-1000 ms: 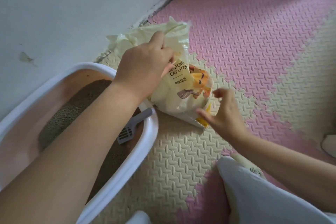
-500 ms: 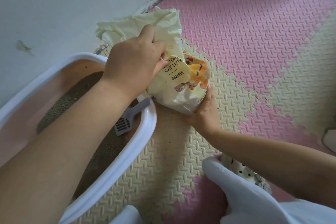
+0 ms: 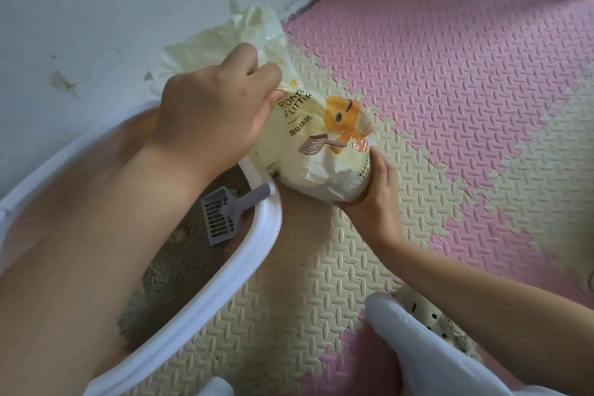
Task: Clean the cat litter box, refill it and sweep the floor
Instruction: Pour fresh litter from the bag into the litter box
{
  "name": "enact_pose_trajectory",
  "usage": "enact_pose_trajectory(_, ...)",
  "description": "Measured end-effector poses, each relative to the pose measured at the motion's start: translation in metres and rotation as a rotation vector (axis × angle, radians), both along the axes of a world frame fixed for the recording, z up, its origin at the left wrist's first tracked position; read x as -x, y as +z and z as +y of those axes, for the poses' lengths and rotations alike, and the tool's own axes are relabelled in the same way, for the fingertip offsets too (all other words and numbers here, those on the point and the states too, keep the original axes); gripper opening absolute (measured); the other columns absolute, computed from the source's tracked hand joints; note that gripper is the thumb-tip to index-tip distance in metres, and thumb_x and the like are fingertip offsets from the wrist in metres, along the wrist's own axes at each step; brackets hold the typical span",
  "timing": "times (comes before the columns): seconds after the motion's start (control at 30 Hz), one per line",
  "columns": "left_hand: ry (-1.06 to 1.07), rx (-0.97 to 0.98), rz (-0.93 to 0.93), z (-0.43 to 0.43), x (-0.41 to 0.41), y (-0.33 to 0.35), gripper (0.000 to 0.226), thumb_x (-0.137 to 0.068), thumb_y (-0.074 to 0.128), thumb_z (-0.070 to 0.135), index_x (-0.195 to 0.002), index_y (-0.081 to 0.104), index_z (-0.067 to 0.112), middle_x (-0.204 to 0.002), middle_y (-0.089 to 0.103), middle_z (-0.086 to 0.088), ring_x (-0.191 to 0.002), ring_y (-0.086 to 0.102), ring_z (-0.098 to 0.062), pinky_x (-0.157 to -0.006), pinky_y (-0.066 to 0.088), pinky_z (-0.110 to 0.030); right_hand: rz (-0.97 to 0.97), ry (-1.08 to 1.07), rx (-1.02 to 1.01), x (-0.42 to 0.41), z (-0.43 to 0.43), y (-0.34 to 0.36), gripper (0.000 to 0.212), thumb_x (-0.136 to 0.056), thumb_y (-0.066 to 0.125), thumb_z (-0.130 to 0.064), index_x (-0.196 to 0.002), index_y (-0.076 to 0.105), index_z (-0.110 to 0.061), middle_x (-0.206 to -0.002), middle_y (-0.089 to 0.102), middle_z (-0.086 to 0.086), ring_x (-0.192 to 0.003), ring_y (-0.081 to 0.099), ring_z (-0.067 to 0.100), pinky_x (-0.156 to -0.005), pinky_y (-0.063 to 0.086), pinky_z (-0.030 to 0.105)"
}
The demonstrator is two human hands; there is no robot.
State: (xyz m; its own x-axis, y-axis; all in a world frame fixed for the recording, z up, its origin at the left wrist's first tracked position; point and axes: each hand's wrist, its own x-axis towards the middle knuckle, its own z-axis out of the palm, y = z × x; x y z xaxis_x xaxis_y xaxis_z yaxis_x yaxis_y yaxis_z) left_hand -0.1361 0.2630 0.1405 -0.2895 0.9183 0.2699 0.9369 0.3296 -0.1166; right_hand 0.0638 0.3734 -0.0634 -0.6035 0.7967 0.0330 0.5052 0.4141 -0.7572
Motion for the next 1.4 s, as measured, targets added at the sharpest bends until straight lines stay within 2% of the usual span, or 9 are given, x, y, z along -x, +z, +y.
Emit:
enact_pose_trajectory(0.17,-0.001,-0.07,0.038,0.003,0.006,0.018,0.026,-0.095,0.052,0.03,-0.08,0.058,0.009,-0.077,0.052,-0.011,-0.047,0.038,-0.025,-0.052,0.009,-0.015,0.02,0.006,0.079,0.001,0.018,0.034,0.099,-0.061,0.087,-0.033,-0.143,0.03,-0.032,-0.136,0.045,-0.011,-0.123,0.043,0.011,-0.1,0.039,0.03)
enact_pose_trajectory(0.3,0.014,-0.11,0.054,0.007,0.011,0.022,0.023,-0.094,0.054,0.028,-0.08,0.058,0.01,-0.077,0.053,-0.011,-0.047,0.045,-0.03,-0.049,0.018,-0.02,-0.032,0.104,-0.054,-0.001,0.034,0.046,0.085,-0.073,0.079,-0.02,-0.145,0.034,-0.029,-0.148,0.039,-0.006,-0.13,0.042,0.015,-0.105,0.04,0.035)
enact_pose_trajectory(0.47,0.034,-0.167,0.072,0.017,0.015,0.028,0.022,-0.091,0.057,0.026,-0.077,0.058,0.01,-0.074,0.053,-0.01,-0.046,0.038,-0.026,-0.049,0.016,-0.02,-0.004,0.18,-0.226,-0.002,0.059,0.052,0.069,-0.076,0.077,-0.019,-0.138,0.047,-0.027,-0.145,0.043,-0.005,-0.124,0.048,0.01,-0.097,0.048,0.034)
enact_pose_trajectory(0.63,0.038,-0.19,0.095,0.021,0.021,0.025,0.024,-0.093,0.055,0.028,-0.078,0.057,0.01,-0.075,0.052,-0.011,-0.045,0.043,-0.03,-0.047,0.018,-0.022,-0.046,0.296,-0.322,0.001,0.076,0.051,0.065,-0.081,0.072,-0.024,-0.14,0.045,-0.024,-0.146,0.043,-0.001,-0.123,0.055,0.022,-0.084,0.056,0.044)
enact_pose_trajectory(0.83,0.058,-0.185,0.085,0.03,0.02,0.021,0.026,-0.093,0.055,0.03,-0.077,0.057,0.01,-0.074,0.051,-0.011,-0.046,0.04,-0.027,-0.048,0.016,-0.019,-0.26,-0.048,0.013,-0.017,0.066,0.052,0.095,-0.072,0.072,-0.049,-0.147,0.016,-0.031,-0.14,0.05,0.003,-0.113,0.059,0.024,-0.079,0.054,0.041)
enact_pose_trajectory(0.93,0.02,-0.179,0.105,0.032,0.017,0.016,0.027,-0.094,0.055,0.032,-0.076,0.057,0.012,-0.073,0.05,-0.008,-0.045,0.041,-0.027,-0.047,0.018,-0.02,-0.303,-0.093,0.197,-0.022,0.049,0.041,0.079,-0.079,0.059,-0.055,-0.143,0.02,-0.029,-0.126,0.06,0.004,-0.092,0.065,0.022,-0.068,0.056,0.04)
enact_pose_trajectory(1.03,0.004,-0.19,0.109,0.035,0.016,0.013,0.027,-0.094,0.055,0.032,-0.076,0.057,0.012,-0.073,0.051,-0.009,-0.045,0.042,-0.027,-0.048,0.018,-0.02,-0.309,-0.085,0.247,-0.02,0.045,0.027,0.062,-0.088,0.051,-0.051,-0.14,0.026,-0.028,-0.108,0.064,0.003,-0.078,0.057,0.019,-0.059,0.044,0.033)
enact_pose_trajectory(1.2,0.059,-0.215,0.017,0.029,0.016,0.012,0.028,-0.094,0.052,0.031,-0.078,0.057,0.009,-0.075,0.05,-0.009,-0.049,0.031,-0.023,-0.048,0.019,-0.021,-0.2,-0.062,0.162,-0.018,0.053,0.033,0.057,-0.087,0.052,-0.049,-0.139,0.032,-0.032,-0.103,0.058,-0.01,-0.083,0.056,0.014,-0.063,0.044,0.03)
enact_pose_trajectory(1.4,0.096,-0.225,-0.049,0.03,0.015,0.018,0.022,-0.092,0.054,0.026,-0.079,0.057,0.009,-0.078,0.052,-0.007,-0.049,0.043,-0.031,-0.047,0.026,-0.026,-0.163,-0.001,-0.04,-0.001,0.072,0.054,0.054,-0.089,0.046,-0.053,-0.14,0.037,-0.038,-0.112,0.066,-0.005,-0.09,0.063,0.016,-0.068,0.052,0.034)
